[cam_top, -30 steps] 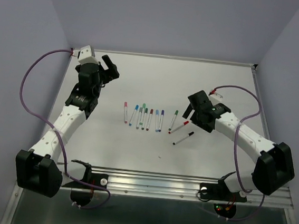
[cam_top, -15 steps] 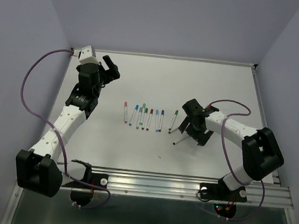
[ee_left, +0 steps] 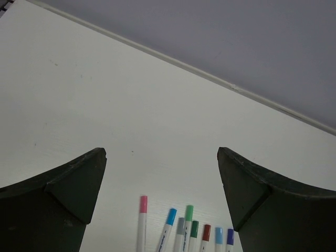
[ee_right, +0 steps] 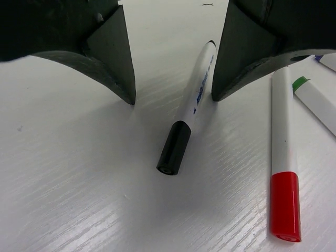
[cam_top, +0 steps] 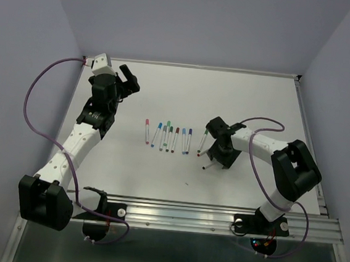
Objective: Open the pen caps
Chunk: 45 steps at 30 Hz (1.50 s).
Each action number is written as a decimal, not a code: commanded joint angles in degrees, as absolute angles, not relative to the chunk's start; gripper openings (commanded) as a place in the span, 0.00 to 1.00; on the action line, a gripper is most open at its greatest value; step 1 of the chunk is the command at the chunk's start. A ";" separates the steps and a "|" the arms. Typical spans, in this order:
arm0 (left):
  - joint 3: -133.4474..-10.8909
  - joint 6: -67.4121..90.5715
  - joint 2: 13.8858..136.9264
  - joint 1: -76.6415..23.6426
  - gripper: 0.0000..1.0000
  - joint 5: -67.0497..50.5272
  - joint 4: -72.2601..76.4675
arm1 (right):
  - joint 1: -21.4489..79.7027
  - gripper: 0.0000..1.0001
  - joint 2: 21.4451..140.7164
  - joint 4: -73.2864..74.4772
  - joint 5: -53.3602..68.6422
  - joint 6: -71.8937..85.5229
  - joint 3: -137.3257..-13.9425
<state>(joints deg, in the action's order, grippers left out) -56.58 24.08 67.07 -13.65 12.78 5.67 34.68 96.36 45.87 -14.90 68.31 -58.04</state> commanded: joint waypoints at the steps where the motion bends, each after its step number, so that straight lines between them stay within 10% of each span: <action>1: -55.64 23.20 66.71 -13.36 0.99 14.85 7.65 | 36.82 0.61 98.96 46.32 -16.17 71.98 -56.70; 11: -55.72 23.12 66.97 -13.27 0.99 15.91 7.38 | 37.35 0.26 100.55 43.33 -15.47 72.95 -54.67; 14: -55.72 23.20 66.88 -13.27 0.99 16.17 7.30 | 37.88 0.01 100.81 42.45 -16.08 71.90 -54.23; 24: -55.63 23.03 66.80 -13.27 0.99 14.60 7.56 | 37.88 0.01 88.70 29.29 -22.42 40.20 -56.08; 31: -54.94 24.16 68.03 -13.27 0.99 -6.99 12.91 | 37.88 0.01 69.89 -2.75 6.38 12.42 -46.17; 36: -52.21 29.52 71.18 -13.80 0.99 -35.04 25.81 | 37.88 0.01 69.59 -10.02 14.92 9.41 -46.57; 45: -51.59 31.46 72.77 -20.74 0.99 -38.76 29.70 | 37.88 0.01 77.16 -10.99 21.44 13.01 -55.72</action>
